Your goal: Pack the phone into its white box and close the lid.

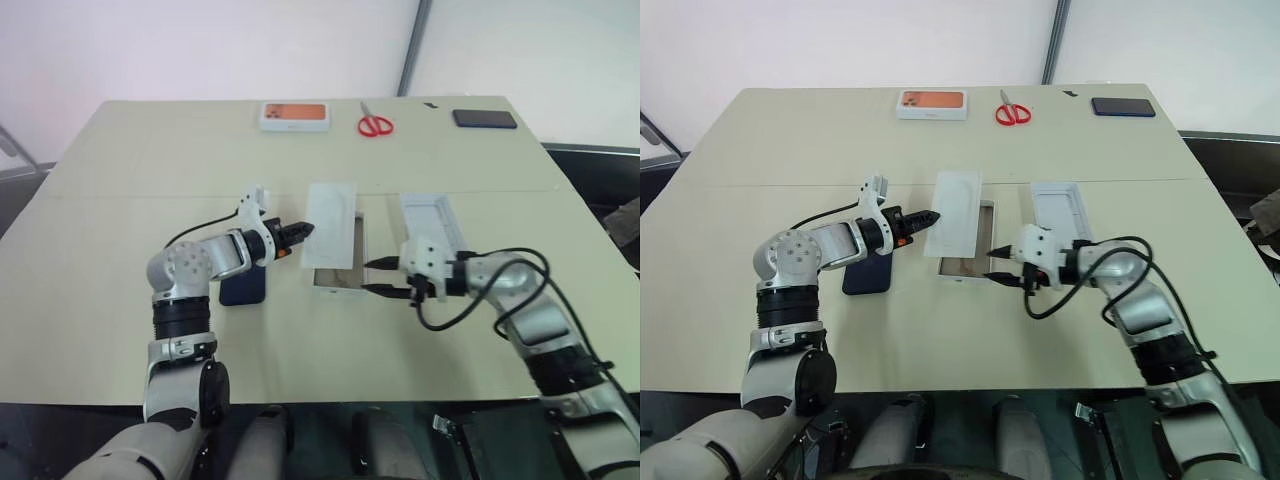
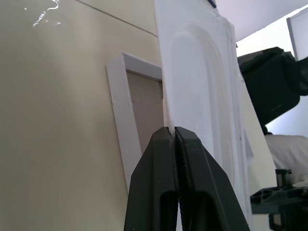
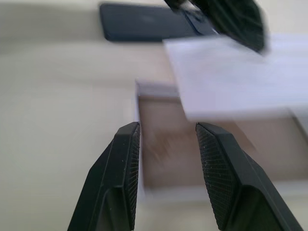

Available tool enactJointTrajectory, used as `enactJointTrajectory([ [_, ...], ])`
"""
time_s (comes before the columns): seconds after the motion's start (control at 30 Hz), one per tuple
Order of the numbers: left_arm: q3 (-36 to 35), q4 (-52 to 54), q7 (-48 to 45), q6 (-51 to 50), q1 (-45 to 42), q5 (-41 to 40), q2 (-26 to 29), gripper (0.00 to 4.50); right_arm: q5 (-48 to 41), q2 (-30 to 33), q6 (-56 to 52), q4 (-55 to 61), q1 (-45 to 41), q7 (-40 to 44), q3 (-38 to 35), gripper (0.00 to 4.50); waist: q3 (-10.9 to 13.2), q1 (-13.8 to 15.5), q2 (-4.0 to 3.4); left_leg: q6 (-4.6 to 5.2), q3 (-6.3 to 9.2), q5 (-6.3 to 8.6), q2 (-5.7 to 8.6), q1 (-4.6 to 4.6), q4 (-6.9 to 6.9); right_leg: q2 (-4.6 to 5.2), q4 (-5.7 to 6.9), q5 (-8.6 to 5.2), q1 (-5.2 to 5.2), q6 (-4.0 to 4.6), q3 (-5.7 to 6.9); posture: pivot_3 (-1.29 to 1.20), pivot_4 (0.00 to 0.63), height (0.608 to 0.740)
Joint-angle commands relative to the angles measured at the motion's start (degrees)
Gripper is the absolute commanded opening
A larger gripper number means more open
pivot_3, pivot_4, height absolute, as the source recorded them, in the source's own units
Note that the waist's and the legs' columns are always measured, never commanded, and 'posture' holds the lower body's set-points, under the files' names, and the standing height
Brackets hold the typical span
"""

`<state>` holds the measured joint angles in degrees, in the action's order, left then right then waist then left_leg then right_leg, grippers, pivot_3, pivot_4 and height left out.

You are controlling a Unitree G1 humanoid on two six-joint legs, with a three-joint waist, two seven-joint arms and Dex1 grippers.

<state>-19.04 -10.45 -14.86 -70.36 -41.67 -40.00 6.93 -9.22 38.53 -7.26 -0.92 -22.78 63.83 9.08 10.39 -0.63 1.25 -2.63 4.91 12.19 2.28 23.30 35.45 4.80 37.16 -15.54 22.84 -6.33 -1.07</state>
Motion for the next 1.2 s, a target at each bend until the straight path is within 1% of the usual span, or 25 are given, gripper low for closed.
enactJointTrajectory([
  [0.03, 2.1, 1.2, -0.1, 1.2, 0.3, 0.5, -0.7, 0.0, 0.1, 2.1, 2.1, -0.6, 1.1, -0.2, -2.5, 1.9, 0.0, -0.2, 0.0, 0.0, -0.02, 0.0, 0.0, -0.01, 0.0, 0.0, 0.01, 0.0, 0.01, 0.0, -0.01, 0.0, 0.15, 0.74],
  [0.23, 3.3, 1.2, 0.2, 1.0, 0.7, 1.2, -1.0, 0.0, 1.5, 1.2, 4.4, -2.5, 0.7, -2.9, -2.5, 1.9, 0.0, -0.3, -0.01, 0.0, -0.04, 0.0, -0.05, -0.02, -0.01, -0.07, 0.03, 0.0, 0.04, 0.0, -0.04, 0.0, 0.15, 0.74],
  [0.33, 2.7, 1.2, 0.5, 1.0, 0.7, 1.0, -1.1, 0.9, 1.8, 0.5, 5.2, -3.5, 0.1, -3.7, -2.3, 1.95, 0.0, -0.1, -0.01, 0.0, -0.04, 0.0, -0.04, -0.01, 0.0, -0.05, 0.02, 0.0, 0.03, 0.0, -0.04, 0.0, 0.15, 0.74],
  [0.47, 2.4, 1.4, 0.9, 1.0, 0.2, 1.4, -0.3, 2.92, 2.5, -0.3, 6.7, -4.9, -0.8, -4.5, -1.9, 1.95, 0.0, -0.1, -0.01, -0.01, -0.03, -0.01, -0.03, -0.01, 0.01, -0.04, 0.01, 0.0, 0.02, 0.0, -0.04, 0.0, 0.15, 0.74],
  [0.5, 2.1, 1.4, 0.8, 1.0, 0.0, 1.1, -0.2, 3.35, 2.7, -0.7, 7.2, -5.6, -1.5, -5.0, -1.9, 1.95, 0.0, -0.1, -0.01, -0.01, -0.03, -0.01, -0.03, -0.01, 0.01, -0.04, 0.02, 0.0, 0.03, 0.0, -0.03, 0.0, 0.15, 0.74],
  [0.63, 1.8, 2.3, -0.3, 2.3, -0.1, 0.7, 0.4, 3.35, 1.3, -4.1, 7.0, -7.3, -5.0, -7.8, -3.0, 1.95, 0.0, -0.3, -0.01, -0.01, -0.03, -0.01, -0.04, -0.01, 0.01, -0.05, 0.03, 0.0, 0.04, 0.0, -0.04, 0.0, 0.15, 0.74],
  [0.7, 1.9, 3.8, -2.3, 5.1, 0.1, 0.7, 1.4, 3.35, -0.1, -6.1, 4.7, -6.8, -6.8, -9.2, -3.6, 1.95, 0.0, -0.4, -0.01, -0.02, -0.02, -0.01, -0.05, -0.01, 0.0, -0.07, 0.03, 0.0, 0.05, 0.01, -0.03, 0.0, 0.15, 0.74],
  [0.8, 2.5, 6.5, -6.8, 10.5, 1.0, 1.2, 4.0, 3.35, 0.0, -8.3, 3.6, -6.4, -8.3, -10.7, -2.9, 1.95, 0.0, -0.2, -0.01, -0.06, -0.02, -0.03, -0.05, 0.02, -0.02, -0.06, 0.02, 0.0, 0.1, 0.01, -0.04, 0.0, 0.15, 0.74],
  [0.83, 3.0, 7.4, -9.1, 15.1, 1.9, 3.0, 6.0, 3.41, 0.9, -9.5, 3.5, -6.4, -8.6, -11.5, -1.9, 1.69, 0.0, -0.2, -0.01, -0.09, -0.02, -0.05, -0.05, 0.02, -0.02, -0.06, 0.02, 0.0, 0.1, 0.01, -0.04, 0.0, 0.15, 0.74],
  [0.9, 1.4, 7.7, -12.7, 19.1, 2.7, 2.7, 9.2, 3.43, 3.3, -11.8, 3.1, -7.2, -9.7, -14.0, 0.2, 1.05, 0.0, -0.4, -0.02, -0.11, -0.04, -0.06, -0.05, 0.01, -0.05, -0.06, 0.02, 0.01, 0.11, 0.02, -0.05, 0.0, 0.15, 0.74],
  [0.93, 2.3, 7.7, -14.6, 21.5, 3.5, 3.9, 11.4, 3.43, 4.9, -12.7, 2.8, -8.1, -10.3, -15.4, 1.0, 0.59, 0.0, -0.5, -0.03, -0.14, -0.05, -0.08, -0.05, 0.01, -0.12, -0.06, 0.03, 0.01, 0.15, 0.03, -0.07, 0.0, 0.15, 0.74],
  [0.97, 4.9, 7.6, -17.2, 25.8, 5.2, 7.2, 14.2, 3.43, 7.1, -13.4, 3.3, -9.4, -11.0, -17.0, 2.1, 0.15, 0.0, -0.6, -0.03, -0.14, -0.05, -0.08, -0.05, 0.01, -0.14, -0.06, 0.04, 0.01, 0.19, 0.03, -0.09, 0.0, 0.15, 0.74],
  [1.0, 8.1, 7.0, -19.5, 29.8, 7.2, 10.9, 17.1, 3.43, 9.2, -14.0, 4.1, -10.7, -11.6, -18.5, 3.2, 0.07, 0.0, -0.5, -0.04, -0.14, -0.07, -0.09, -0.06, 0.01, -0.18, -0.07, 0.05, 0.02, 0.23, 0.04, -0.11, 0.0, 0.15, 0.74],
  [1.07, 12.7, 5.8, -24.1, 39.0, 11.2, 17.1, 21.8, 3.43, 11.8, -16.0, 4.8, -13.1, -13.1, -21.6, 4.5, 0.07, 0.0, -0.6, -0.06, -0.17, -0.11, -0.1, -0.05, 0.01, -0.23, -0.07, 0.06, 0.02, 0.27, 0.05, -0.15, 0.0, 0.15, 0.74],
  [1.1, 12.6, 6.2, -25.8, 40.4, 12.4, 16.5, 22.5, 3.43, 12.5, -17.0, 4.7, -13.9, -13.8, -22.5, 4.9, 0.07, 0.0, -0.4, -0.08, -0.16, -0.12, -0.1, -0.04, 0.01, -0.27, -0.07, 0.05, 0.03, 0.28, 0.06, -0.18, 0.0, 0.15, 0.74],
  [1.2, 8.5, 8.2, -27.7, 40.1, 13.4, 10.8, 21.2, 3.43, 14.5, -18.0, 4.7, -15.4, -14.8, -22.8, 6.5, 0.07, 0.0, 0.3, -0.01, -0.16, -0.05, -0.1, -0.08, 0.15, -0.22, -0.05, 0.04, 0.03, 0.38, 0.07, -0.14, 0.0, 0.15, 0.74],
])
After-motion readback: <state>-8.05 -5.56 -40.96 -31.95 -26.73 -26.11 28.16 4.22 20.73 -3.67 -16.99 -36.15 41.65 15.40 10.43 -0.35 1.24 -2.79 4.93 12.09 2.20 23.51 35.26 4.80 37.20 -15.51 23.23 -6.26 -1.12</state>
